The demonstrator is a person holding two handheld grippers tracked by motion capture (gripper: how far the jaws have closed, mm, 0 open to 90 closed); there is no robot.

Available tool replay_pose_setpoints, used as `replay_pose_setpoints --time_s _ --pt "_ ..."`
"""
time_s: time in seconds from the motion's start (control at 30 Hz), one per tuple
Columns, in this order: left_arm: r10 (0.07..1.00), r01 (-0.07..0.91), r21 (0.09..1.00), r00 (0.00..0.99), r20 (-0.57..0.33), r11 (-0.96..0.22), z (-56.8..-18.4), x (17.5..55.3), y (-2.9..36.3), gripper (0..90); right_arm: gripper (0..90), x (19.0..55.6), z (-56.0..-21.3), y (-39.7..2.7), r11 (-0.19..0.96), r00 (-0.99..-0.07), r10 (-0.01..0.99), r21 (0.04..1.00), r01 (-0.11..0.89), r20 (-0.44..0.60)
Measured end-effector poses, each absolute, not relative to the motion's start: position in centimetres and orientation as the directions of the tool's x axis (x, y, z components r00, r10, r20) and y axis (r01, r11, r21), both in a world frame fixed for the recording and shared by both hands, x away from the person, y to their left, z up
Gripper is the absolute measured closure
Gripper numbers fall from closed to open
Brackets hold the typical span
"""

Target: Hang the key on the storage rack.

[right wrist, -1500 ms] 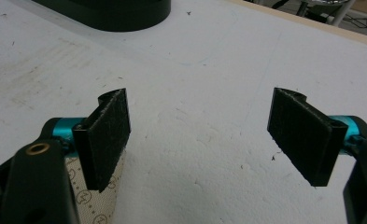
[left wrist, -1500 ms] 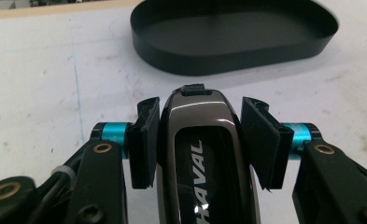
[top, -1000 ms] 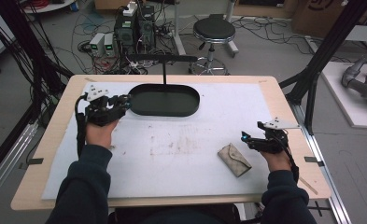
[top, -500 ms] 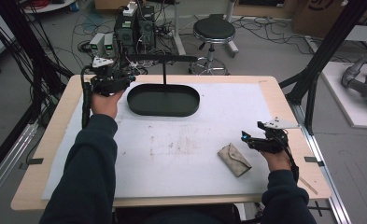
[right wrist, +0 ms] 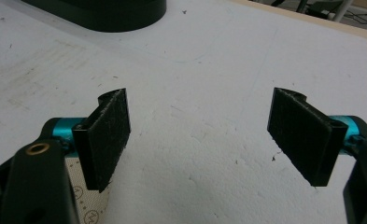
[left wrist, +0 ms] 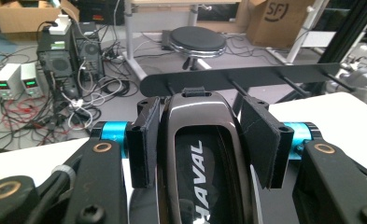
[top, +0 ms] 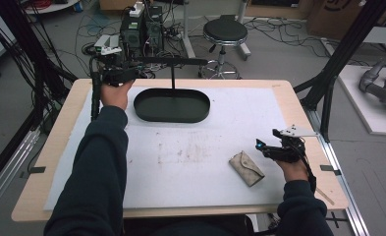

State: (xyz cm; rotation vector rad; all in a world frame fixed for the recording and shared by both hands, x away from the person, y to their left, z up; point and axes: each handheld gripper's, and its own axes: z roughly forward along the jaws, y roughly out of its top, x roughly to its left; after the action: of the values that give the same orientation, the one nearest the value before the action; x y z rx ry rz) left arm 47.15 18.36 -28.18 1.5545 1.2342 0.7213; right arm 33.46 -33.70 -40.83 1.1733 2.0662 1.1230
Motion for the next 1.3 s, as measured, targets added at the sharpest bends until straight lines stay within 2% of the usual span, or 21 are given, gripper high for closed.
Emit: replay_pose_setpoints --time_s 0.6,0.83,0.93,1.3 --pt "0.948 0.340 0.940 0.283 -0.147 0.044 -27.8 49.1 18.8 48.9 21.7 33.3 -41.0 -33.8 0.288 -0.500 0.866 0.845 0.451 -0.028" --pt "0.961 0.372 0.927 0.235 -0.146 0.050 -28.7 49.8 19.0 48.8 21.7 33.3 -41.0 -33.7 0.290 -0.502 0.864 0.845 0.449 -0.029" --pt "0.971 0.416 0.908 0.187 -0.146 0.056 -30.1 50.3 19.4 48.8 21.7 33.3 -41.0 -33.8 0.287 -0.502 0.865 0.845 0.451 -0.025" --pt "0.957 0.515 0.856 0.225 -0.182 0.042 -34.2 50.7 18.9 48.9 21.7 33.3 -41.0 -33.7 0.291 -0.503 0.864 0.844 0.450 -0.029"
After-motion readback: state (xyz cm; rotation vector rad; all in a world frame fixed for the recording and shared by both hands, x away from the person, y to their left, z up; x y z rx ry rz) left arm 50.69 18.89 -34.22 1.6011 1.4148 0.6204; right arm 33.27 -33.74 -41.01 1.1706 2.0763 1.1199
